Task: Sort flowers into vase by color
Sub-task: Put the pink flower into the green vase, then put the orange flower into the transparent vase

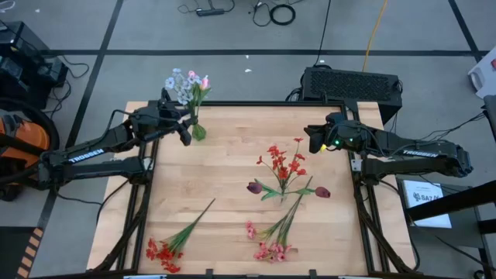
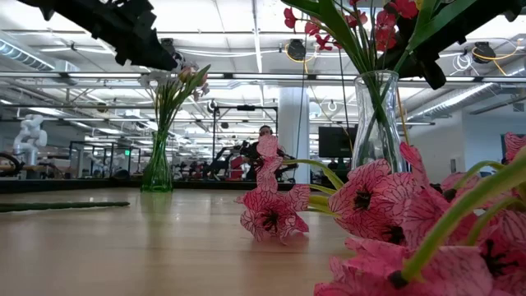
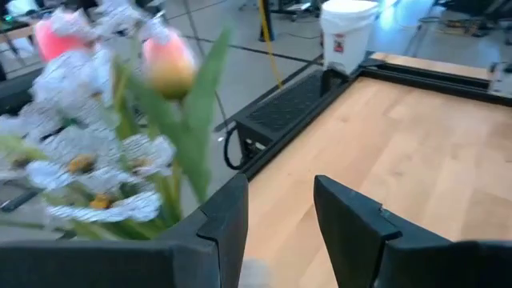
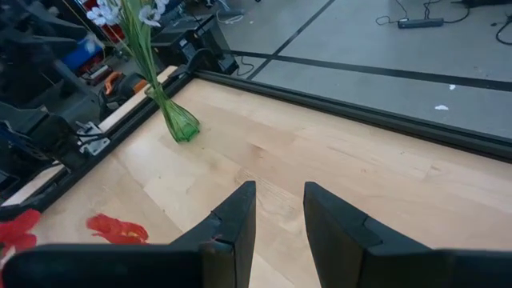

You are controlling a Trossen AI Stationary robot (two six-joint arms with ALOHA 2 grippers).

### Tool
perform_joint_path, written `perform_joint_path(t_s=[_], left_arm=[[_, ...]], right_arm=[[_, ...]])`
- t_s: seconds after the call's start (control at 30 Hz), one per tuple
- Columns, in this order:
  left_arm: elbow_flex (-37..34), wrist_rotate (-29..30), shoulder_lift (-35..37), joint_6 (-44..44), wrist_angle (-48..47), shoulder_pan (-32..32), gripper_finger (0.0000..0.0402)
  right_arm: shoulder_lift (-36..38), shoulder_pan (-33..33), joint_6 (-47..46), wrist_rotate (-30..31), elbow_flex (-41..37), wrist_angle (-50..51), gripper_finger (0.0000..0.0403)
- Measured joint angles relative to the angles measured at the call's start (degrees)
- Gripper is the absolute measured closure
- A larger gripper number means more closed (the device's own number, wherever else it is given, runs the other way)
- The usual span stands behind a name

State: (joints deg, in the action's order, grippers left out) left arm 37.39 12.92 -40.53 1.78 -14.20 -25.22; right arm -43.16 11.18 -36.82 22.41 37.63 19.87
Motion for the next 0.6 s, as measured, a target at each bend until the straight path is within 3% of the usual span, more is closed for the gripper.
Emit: perform_joint_path(t_s=[0.13, 0.6], left_arm=[[0.97, 5.22, -0.02, -0.42, -2.56, 5.53, 0.0252], [1.04, 22.83, -4.72, -14.15, -2.86, 28.16, 0.0252]], right_arm=[[0.00, -0.01, 0.18, 0.00, 0.00, 0.55, 0.0305], [0.00, 0.00, 1.93, -0.02, 0.00, 5.31, 0.0305]])
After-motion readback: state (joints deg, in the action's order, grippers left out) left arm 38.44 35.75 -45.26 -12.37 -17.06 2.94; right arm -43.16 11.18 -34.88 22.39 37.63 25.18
